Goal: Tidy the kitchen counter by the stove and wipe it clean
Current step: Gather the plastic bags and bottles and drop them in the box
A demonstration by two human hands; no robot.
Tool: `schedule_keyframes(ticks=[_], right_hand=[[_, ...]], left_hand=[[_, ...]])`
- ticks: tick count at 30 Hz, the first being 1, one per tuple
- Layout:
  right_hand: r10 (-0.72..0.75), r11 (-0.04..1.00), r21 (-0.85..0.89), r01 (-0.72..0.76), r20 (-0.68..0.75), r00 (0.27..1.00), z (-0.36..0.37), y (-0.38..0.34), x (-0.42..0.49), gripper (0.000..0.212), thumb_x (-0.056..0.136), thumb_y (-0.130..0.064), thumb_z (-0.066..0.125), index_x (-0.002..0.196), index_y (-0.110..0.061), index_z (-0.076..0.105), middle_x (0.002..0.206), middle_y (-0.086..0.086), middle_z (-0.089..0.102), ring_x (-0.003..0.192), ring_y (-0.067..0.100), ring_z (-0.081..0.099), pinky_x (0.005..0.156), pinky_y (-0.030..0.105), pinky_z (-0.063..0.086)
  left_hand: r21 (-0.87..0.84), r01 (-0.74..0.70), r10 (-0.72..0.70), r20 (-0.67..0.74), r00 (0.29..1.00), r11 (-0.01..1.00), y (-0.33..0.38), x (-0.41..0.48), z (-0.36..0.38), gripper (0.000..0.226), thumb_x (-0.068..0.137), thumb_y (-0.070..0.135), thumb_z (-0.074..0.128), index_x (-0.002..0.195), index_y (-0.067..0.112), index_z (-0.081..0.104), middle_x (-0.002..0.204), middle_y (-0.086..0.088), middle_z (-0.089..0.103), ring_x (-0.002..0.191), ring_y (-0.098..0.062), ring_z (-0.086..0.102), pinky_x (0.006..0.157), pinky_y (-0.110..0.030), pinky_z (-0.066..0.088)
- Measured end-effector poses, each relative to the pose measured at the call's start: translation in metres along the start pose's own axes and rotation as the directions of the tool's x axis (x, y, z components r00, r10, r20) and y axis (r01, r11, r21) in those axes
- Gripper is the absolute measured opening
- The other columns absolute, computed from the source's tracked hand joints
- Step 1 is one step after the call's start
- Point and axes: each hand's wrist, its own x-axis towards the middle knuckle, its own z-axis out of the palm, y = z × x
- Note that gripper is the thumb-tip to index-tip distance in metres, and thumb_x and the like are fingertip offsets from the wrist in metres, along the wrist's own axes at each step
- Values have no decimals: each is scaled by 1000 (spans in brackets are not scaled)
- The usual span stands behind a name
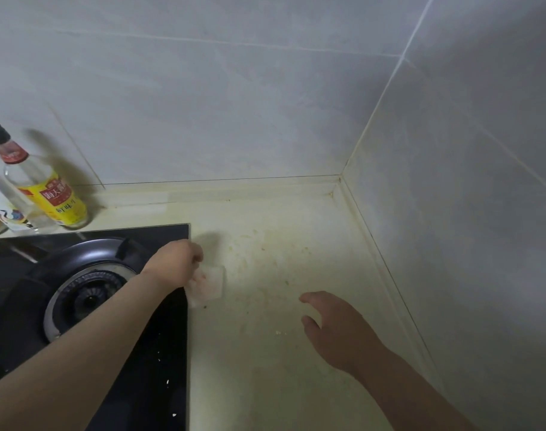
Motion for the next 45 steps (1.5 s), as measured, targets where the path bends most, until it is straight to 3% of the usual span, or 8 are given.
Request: schedule_keyframes(ticks=[5,9,13,16,21,24,35,45], right_hand=[[-31,999,32,31,-12,999,2,-8,-6,42,98,-28,49,140,-24,48,145,-9,48,135,8,40,110,17,23],[-82,996,28,82,-1,997,4,-11,-17,42,98,-26,49,140,-22,49,145,-8,48,135,7,39,107,8,16],[-137,989,52,137,-2,991,4,-20,-31,43,96,-27,52,138,-23,52,142,-10,50,131,5,44,108,11,24],[-174,980,92,175,-24,984,6,-24,-48,40,93,-29,56,133,-25,56,134,-15,55,119,1,50,98,7,30],[-199,973,119,195,20,980,13,-15,-87,35,95,-34,54,129,-32,55,120,-26,51,98,3,55,88,5,36],[-240,966,116,233,54,969,19,-7,-109,35,95,-33,54,129,-33,56,119,-27,50,106,-3,52,98,12,38],[-496,869,115,482,187,848,47,-41,-189,39,96,-29,54,135,-30,54,131,-16,52,123,6,52,105,20,39],[-743,624,50,780,346,573,88,-139,-260,38,97,-32,50,134,-32,52,131,-24,49,120,-3,47,102,13,35]], left_hand=[[-361,12,-93,-206,974,932,12,-57,-11,19,90,3,61,103,12,70,105,-2,66,93,-14,60,84,-22,46],[-536,-17,-179,-312,933,844,28,-115,-21,12,83,6,70,91,15,68,91,6,55,79,-9,59,63,-8,41],[-699,71,-356,-271,895,712,38,-165,-11,41,79,10,78,108,30,57,96,9,60,80,-5,62,66,-14,45],[-760,103,-419,-235,877,641,45,-205,1,40,79,7,77,107,30,59,79,4,69,78,-5,66,67,-15,47],[-797,162,-551,-239,800,582,52,-277,17,28,80,5,76,66,29,70,67,8,71,61,-4,65,56,-12,50],[-795,192,-592,-243,768,575,65,-322,22,26,81,4,73,64,24,67,60,0,68,49,-8,60,51,-18,46],[-787,282,-783,-366,503,549,115,-491,46,22,81,11,73,63,21,67,61,9,66,59,-6,60,54,-18,42],[-818,343,-887,-429,172,462,108,-677,57,27,76,6,78,61,25,65,65,22,65,64,4,59,54,-9,42]])
